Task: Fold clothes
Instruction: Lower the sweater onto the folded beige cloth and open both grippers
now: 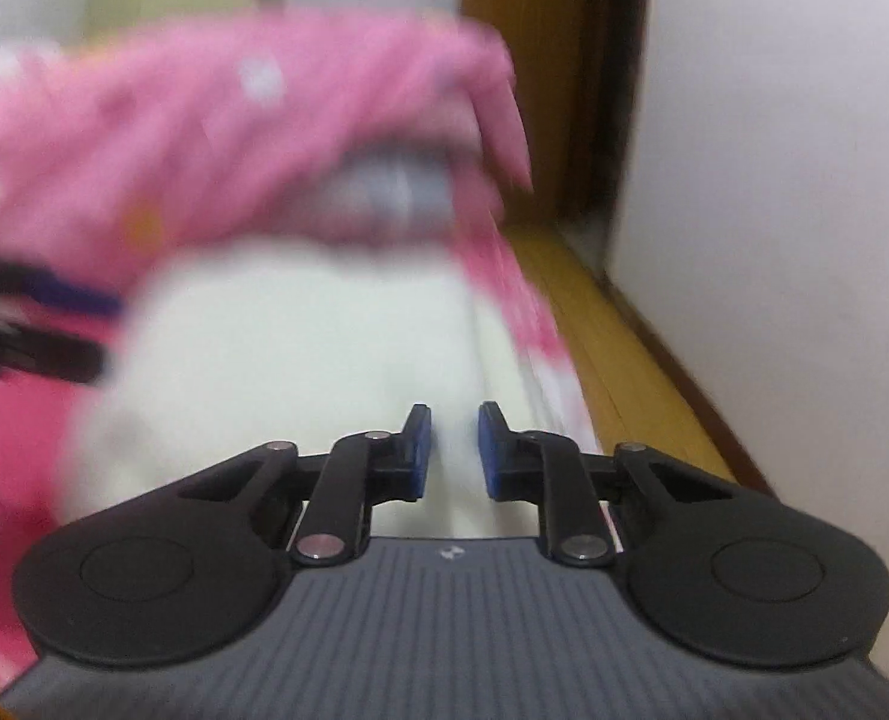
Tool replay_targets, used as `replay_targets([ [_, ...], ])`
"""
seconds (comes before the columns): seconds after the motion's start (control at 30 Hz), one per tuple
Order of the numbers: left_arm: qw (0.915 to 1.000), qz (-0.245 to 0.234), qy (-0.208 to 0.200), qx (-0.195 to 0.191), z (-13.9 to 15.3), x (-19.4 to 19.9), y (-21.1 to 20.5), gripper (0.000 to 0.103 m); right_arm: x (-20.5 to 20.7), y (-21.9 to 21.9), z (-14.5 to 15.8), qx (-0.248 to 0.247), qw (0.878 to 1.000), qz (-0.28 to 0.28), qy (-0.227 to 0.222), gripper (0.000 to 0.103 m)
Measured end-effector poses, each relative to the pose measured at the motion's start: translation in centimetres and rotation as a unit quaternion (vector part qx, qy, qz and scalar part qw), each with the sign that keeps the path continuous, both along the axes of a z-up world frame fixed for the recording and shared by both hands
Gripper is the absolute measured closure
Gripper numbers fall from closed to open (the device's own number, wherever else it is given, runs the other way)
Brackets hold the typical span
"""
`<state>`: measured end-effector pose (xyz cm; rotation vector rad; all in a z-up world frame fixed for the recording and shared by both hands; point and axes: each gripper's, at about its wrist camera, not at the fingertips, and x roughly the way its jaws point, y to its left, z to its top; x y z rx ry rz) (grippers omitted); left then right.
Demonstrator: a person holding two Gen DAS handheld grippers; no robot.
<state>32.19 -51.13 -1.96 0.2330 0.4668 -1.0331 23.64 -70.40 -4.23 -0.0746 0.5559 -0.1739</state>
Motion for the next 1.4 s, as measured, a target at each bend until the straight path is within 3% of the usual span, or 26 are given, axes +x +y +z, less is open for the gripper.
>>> replay_targets([
  [0.1, 0.9993, 0.012, -0.033, 0.010, -0.9, -1.7, -0.4, 0.015, 0.1, 0.2, -0.3, -0.013, 1.000, -0.011, 0.005, 0.088],
  [0.3, 0.9993, 0.020, -0.031, 0.001, -1.3, -1.8, -0.5, 0.015, 1.7, 2.3, 5.0, -0.030, 0.998, 0.025, -0.042, 0.091],
  [0.4, 0.9990, 0.019, -0.041, 0.003, -1.5, -2.4, -0.4, 0.014, 4.8, 2.5, 3.6, -0.052, 0.998, 0.031, -0.028, 0.091],
  [0.5, 0.9989, 0.010, -0.046, 0.003, -1.5, -2.3, -0.5, 0.014, 6.6, 0.0, 0.1, -0.015, 1.000, 0.006, -0.013, 0.091],
  [0.57, 0.9992, 0.011, -0.038, 0.004, -1.4, -1.9, -0.7, 0.013, 7.0, -0.3, 1.0, -0.002, 1.000, 0.002, -0.001, 0.091],
  [0.63, 0.9992, 0.010, -0.040, -0.001, -1.7, -1.9, -0.5, 0.013, 7.2, 0.6, 2.8, -0.020, 1.000, 0.006, 0.007, 0.092],
  [0.7, 0.9991, 0.009, -0.039, -0.009, -2.0, -1.8, -0.3, 0.013, 7.8, 1.5, 4.1, -0.030, 0.999, 0.019, -0.014, 0.092],
  [0.83, 0.9986, 0.000, -0.050, -0.018, -2.2, -1.9, -0.2, 0.013, 10.4, -0.1, 0.1, -0.030, 0.999, -0.021, 0.002, 0.092],
  [0.93, 0.9989, -0.009, -0.032, -0.032, -1.8, -1.1, 0.3, 0.013, 9.9, -1.3, -0.7, 0.030, 0.997, -0.055, -0.033, 0.091],
  [1.07, 0.9953, -0.002, 0.022, -0.095, -0.5, 1.0, 3.3, 0.018, 9.8, -0.6, 1.2, 0.034, 0.997, -0.050, -0.038, 0.089],
  [1.13, 0.9885, 0.015, 0.062, -0.137, 0.0, 2.8, 5.0, 0.018, 9.9, -0.2, 1.5, 0.029, 0.998, -0.048, -0.034, 0.089],
  [1.2, 0.9749, 0.051, 0.134, -0.170, 0.0, 6.4, 6.0, 0.018, 10.1, 0.2, 0.5, 0.020, 0.998, -0.049, -0.030, 0.090],
  [1.3, 0.9397, 0.105, 0.256, -0.201, -1.0, 13.0, 6.0, 0.017, 9.6, -0.1, -0.3, 0.032, 0.997, -0.057, -0.052, 0.090],
  [1.37, 0.9102, 0.137, 0.327, -0.214, -1.9, 17.0, 5.7, 0.017, 9.3, -0.3, -0.5, 0.044, 0.996, -0.059, -0.058, 0.090],
  [1.4, 0.9019, 0.149, 0.346, -0.212, -2.3, 18.4, 5.4, 0.017, 9.2, -0.3, -0.5, 0.044, 0.996, -0.058, -0.059, 0.090],
])
